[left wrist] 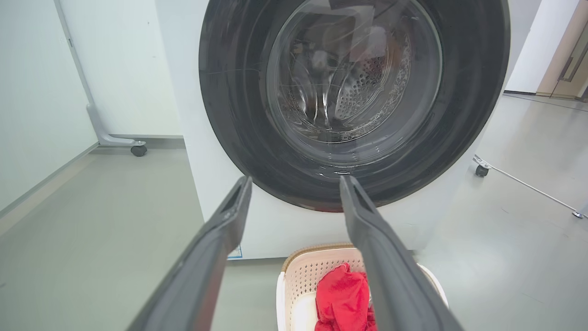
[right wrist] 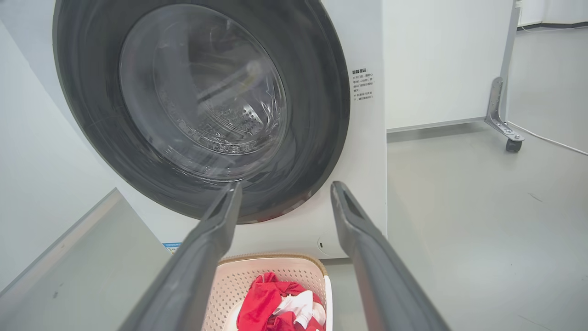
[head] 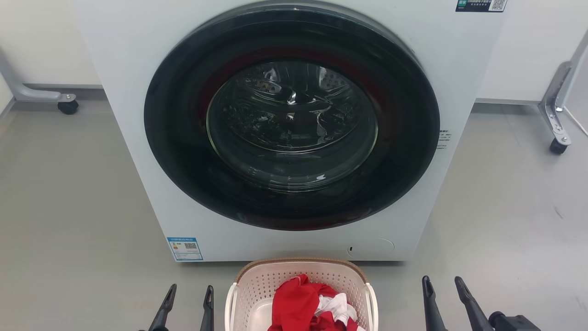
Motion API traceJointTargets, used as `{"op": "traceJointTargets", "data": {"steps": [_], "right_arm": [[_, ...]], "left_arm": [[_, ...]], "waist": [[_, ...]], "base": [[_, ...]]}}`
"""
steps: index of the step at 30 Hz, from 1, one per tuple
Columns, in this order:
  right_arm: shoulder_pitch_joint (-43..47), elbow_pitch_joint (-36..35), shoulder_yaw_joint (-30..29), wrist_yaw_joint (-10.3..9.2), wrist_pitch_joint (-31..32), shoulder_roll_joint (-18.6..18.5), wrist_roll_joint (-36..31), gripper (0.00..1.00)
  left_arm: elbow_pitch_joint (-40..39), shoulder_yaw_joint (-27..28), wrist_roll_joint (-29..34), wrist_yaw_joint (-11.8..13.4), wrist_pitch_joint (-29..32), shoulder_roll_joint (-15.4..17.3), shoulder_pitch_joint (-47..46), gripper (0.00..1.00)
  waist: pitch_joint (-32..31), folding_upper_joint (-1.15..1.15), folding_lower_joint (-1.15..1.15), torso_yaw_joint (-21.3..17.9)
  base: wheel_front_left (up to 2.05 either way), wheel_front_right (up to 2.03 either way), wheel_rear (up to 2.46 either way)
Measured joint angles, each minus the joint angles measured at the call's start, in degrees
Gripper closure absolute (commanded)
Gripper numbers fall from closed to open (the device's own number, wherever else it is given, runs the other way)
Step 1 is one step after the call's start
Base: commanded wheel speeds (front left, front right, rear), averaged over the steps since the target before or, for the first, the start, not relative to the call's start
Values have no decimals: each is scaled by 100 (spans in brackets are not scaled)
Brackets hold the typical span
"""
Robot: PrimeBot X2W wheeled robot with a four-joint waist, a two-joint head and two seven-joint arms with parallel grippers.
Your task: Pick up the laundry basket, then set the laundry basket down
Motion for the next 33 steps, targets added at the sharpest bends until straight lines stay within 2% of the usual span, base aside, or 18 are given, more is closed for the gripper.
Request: {"op": "traceJointTargets", "data": {"steps": [14,33], "right_arm": [[263,-564,-276,0,-1,180,-505,0],[360,-791,-433,0,-16,276,-777,0]], "left_arm": [[-320,32,237,0,0,-45,138,0],[-431,211,458,0,0,-124,163,0]], "waist": [[27,0,0,-10],[102,0,0,-47]], "base": [[0,0,0],[0,0,0]]}}
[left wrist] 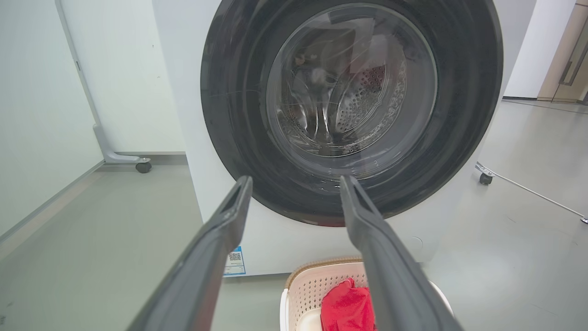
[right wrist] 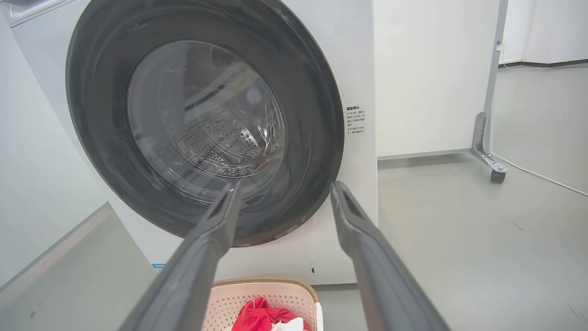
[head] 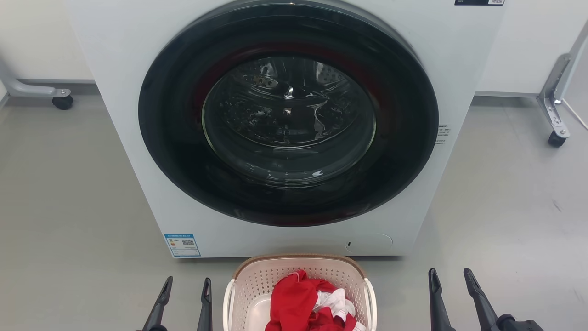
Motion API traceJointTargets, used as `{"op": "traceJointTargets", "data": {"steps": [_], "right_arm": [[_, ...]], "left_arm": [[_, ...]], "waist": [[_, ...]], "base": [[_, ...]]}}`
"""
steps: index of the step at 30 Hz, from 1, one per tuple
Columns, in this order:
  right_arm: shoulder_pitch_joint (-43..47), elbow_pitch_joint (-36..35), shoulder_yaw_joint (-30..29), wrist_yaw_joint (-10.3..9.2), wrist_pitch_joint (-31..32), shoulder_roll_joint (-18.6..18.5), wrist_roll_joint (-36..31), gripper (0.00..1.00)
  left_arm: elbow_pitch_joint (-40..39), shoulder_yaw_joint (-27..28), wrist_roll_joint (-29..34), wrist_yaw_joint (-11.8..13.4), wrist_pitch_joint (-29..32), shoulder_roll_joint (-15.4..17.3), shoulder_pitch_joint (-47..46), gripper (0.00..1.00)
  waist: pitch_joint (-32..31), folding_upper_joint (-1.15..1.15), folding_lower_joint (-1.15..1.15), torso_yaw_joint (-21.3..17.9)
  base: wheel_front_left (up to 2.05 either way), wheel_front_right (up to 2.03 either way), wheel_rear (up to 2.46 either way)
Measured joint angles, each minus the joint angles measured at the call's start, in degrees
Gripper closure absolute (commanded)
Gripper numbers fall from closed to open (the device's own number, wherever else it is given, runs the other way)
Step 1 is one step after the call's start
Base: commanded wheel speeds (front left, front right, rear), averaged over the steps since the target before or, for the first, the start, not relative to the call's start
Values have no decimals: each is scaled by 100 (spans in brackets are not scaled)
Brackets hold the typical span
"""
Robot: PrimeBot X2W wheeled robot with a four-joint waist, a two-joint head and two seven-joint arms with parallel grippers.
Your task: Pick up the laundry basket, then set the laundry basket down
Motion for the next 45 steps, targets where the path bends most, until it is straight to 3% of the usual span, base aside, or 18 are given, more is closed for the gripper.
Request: {"op": "traceJointTargets", "data": {"steps": [19,20,32,45], "right_arm": [[4,-11,-100,0,0,71,-83,0],[5,29,-94,2,7,75,-81,100],[91,403,-202,82,135,92,263,100],[-34,580,-513,269,439,126,1374,100]], "left_arm": [[-1,237,235,0,0,-164,79,0],[34,230,245,-1,3,-167,79,100],[387,330,-94,-111,122,-204,151,100],[503,580,-1279,-269,427,-240,48,100]], "waist": [[50,0,0,-10],[51,0,0,-11],[71,0,0,-39],[98,0,0,-90]], "base": [[0,0,0],[0,0,0],[0,0,0],[0,0,0]]}}
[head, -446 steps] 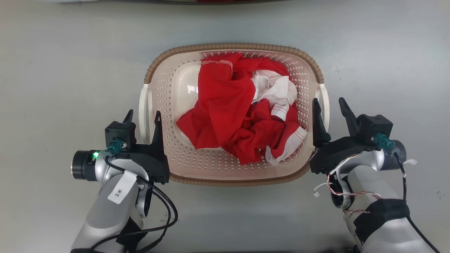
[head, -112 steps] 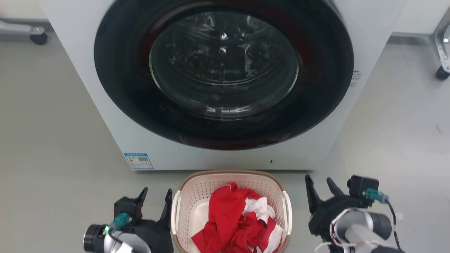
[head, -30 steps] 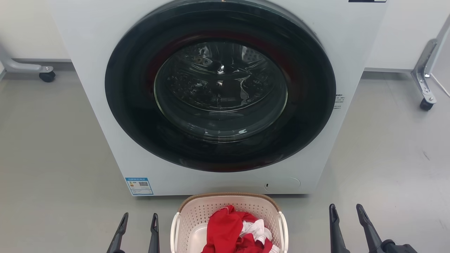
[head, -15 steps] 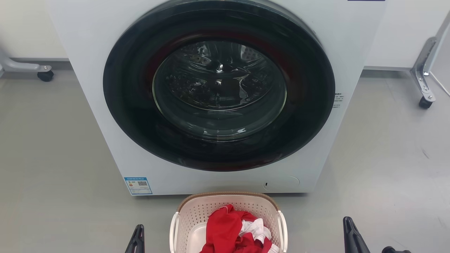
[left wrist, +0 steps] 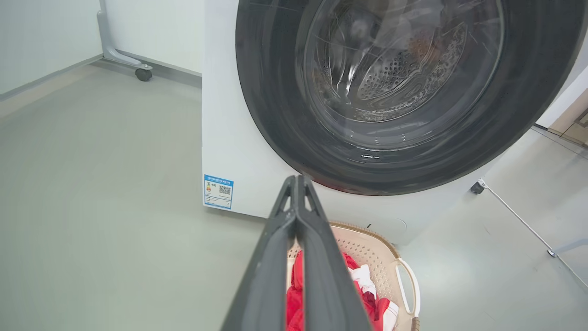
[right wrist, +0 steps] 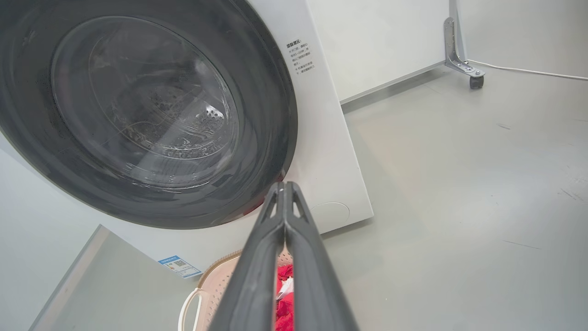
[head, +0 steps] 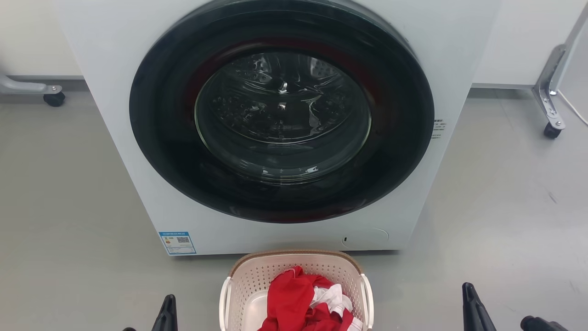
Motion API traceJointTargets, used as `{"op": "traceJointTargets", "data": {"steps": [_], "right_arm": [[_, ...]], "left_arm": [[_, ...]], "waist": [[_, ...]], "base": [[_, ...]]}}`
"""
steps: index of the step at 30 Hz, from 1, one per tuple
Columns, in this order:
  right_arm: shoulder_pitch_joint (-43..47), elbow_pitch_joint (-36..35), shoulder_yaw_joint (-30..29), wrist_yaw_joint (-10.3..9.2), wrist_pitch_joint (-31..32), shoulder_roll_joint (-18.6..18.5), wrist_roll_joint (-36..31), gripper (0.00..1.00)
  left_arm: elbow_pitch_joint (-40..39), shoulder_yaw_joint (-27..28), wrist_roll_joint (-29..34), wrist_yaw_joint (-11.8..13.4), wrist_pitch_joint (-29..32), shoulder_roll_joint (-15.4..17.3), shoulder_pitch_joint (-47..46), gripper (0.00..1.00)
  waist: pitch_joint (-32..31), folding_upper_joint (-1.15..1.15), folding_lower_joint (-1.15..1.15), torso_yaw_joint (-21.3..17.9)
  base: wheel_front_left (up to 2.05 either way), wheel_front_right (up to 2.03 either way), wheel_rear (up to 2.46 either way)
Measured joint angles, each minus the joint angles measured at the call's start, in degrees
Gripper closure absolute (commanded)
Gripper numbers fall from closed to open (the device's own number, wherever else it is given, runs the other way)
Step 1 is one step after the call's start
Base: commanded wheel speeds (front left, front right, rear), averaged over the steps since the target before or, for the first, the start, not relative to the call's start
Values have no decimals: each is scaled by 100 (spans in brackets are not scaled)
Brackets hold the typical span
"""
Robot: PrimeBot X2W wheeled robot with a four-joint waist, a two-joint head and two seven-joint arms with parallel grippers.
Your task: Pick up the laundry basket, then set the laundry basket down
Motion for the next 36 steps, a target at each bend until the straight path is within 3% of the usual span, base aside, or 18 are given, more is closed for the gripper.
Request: {"op": "traceJointTargets", "data": {"steps": [36], "right_arm": [[-589,513,-831,515,804,80,2819,100]], "left_arm": [[322,703,-3016,-505,795,-134,-505,100]], "waist": [[71,0,0,-135]], "base": [[0,0,0]]}}
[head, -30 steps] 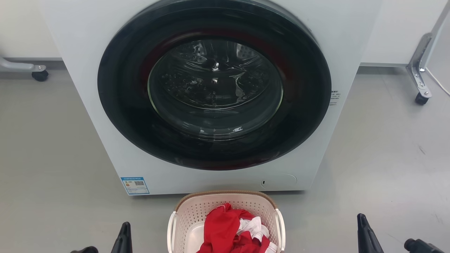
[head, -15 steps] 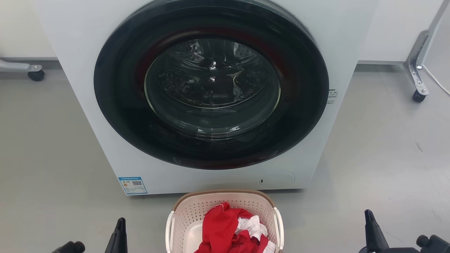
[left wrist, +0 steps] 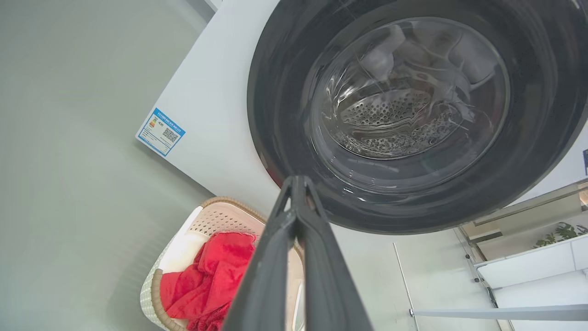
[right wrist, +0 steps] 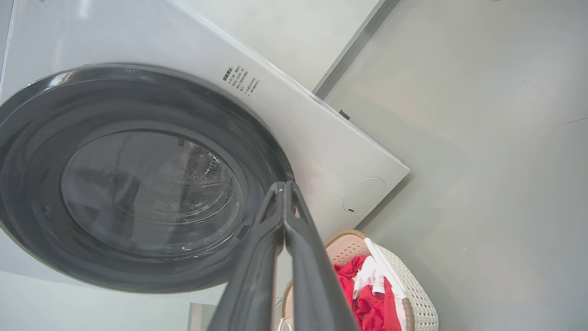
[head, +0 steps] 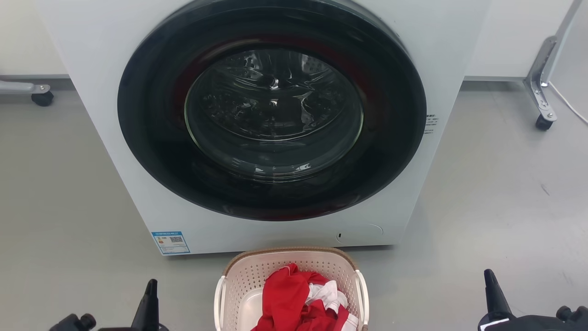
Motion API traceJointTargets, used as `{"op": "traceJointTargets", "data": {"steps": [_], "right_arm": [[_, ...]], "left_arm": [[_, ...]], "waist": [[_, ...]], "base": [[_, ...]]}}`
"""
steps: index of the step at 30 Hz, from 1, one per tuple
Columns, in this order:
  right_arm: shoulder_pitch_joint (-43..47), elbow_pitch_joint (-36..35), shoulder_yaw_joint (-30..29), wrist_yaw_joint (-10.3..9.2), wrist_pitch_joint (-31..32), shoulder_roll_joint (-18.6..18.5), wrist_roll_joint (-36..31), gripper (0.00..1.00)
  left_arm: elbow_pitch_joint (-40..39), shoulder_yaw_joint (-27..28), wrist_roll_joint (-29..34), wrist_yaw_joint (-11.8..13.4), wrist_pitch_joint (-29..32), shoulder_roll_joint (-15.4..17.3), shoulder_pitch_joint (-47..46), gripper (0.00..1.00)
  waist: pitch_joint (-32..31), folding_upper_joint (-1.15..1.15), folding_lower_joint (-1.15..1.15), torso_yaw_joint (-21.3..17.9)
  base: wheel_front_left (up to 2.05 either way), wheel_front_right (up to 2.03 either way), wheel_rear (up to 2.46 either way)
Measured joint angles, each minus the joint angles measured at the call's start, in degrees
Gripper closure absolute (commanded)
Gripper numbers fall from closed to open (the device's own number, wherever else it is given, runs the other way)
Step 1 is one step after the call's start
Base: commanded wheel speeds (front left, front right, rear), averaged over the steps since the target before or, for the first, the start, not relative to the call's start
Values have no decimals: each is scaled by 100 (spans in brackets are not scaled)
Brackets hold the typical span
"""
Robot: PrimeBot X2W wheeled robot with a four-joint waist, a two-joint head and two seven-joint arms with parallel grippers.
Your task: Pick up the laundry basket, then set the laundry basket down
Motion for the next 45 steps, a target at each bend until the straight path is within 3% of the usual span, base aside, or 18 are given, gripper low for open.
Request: {"op": "traceJointTargets", "data": {"steps": [41,45], "right_arm": [[-605,610,-923,595,823,71,3165,100],[-665,624,-947,613,850,71,3227,100]], "left_arm": [[392,772,-3330,-605,836,-138,-630,100],[398,782,-3464,-646,860,-154,-672,100]], "waist": [[83,0,0,-155],[84,0,0,-158]], "base": [[0,0,0],[0,0,0]]}}
